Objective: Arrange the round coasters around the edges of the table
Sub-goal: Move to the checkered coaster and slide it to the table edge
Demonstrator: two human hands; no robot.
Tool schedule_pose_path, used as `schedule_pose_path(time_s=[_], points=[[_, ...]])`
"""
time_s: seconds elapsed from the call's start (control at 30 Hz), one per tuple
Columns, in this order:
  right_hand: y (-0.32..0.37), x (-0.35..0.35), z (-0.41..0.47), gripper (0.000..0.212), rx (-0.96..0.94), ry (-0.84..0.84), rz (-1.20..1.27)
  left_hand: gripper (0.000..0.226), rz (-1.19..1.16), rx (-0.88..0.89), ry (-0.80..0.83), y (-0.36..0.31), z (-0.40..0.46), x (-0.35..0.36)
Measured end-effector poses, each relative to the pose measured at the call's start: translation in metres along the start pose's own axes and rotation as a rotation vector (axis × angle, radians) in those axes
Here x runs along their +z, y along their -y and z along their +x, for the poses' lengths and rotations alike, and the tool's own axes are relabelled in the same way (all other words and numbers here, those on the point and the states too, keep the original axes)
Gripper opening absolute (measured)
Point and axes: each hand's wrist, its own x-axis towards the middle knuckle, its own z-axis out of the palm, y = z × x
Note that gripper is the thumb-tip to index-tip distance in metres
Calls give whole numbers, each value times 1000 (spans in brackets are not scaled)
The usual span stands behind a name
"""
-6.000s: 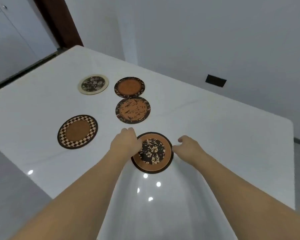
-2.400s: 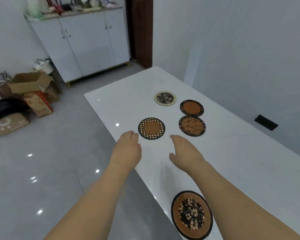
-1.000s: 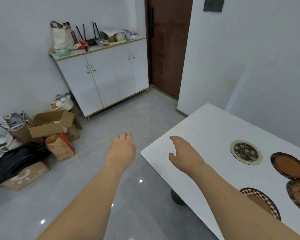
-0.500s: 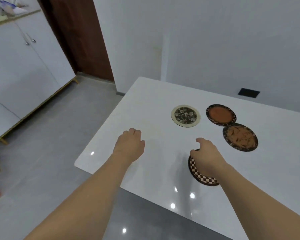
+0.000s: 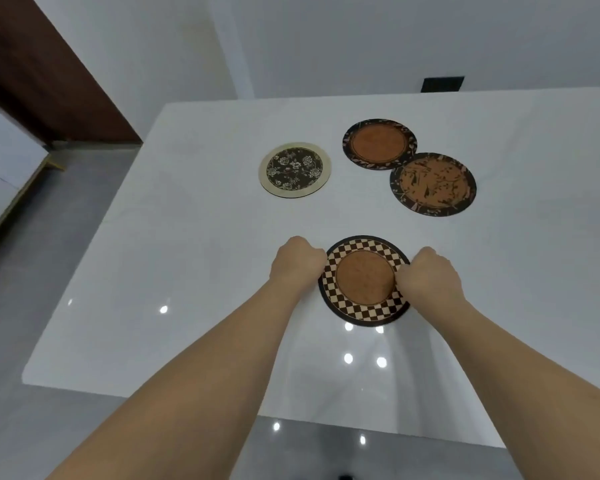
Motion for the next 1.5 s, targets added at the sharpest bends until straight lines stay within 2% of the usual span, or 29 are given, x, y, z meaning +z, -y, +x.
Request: schedule_pose_path(time_s=[0.17, 0.27, 0.33, 0.47, 0.57, 0.63, 0.73, 0.8, 0.87, 1.0, 1.13, 1.5], points=[[2, 7, 4, 11, 25, -28, 66, 29, 18, 5, 22, 6, 0, 10], [5, 15, -2, 24, 19, 3, 74, 27, 24, 36, 28, 23, -4, -2], [10, 21, -10, 27, -8, 40, 83, 19, 64, 39, 23, 43, -10, -15], [29, 38, -32, 30, -99, 168, 50, 29, 138, 50, 29, 93, -25, -42], [43, 53, -50, 32, -163, 263, 20, 27, 149, 61, 13, 126, -37, -59], [49, 63, -60, 30, -181, 294, 27, 25, 162, 67, 10, 144, -44, -68], [52, 74, -71, 12, -205, 307, 51, 24, 167, 87, 0, 165, -54, -77], [52, 77, -75, 11, -214, 310, 66, 24, 158, 109, -15, 174, -60, -77], [51, 78, -76, 6, -222, 322, 87, 21, 153, 129, -26, 180, -64, -76], [48, 77, -77, 9, -213, 348, 148, 11, 101, 153, -13, 184, -67, -77], [46, 75, -78, 14, -226, 354, 162, 14, 96, 165, 8, 183, -67, -80], [47, 73, -82, 10, -247, 358, 120, 14, 66, 154, 51, 180, -71, -85]])
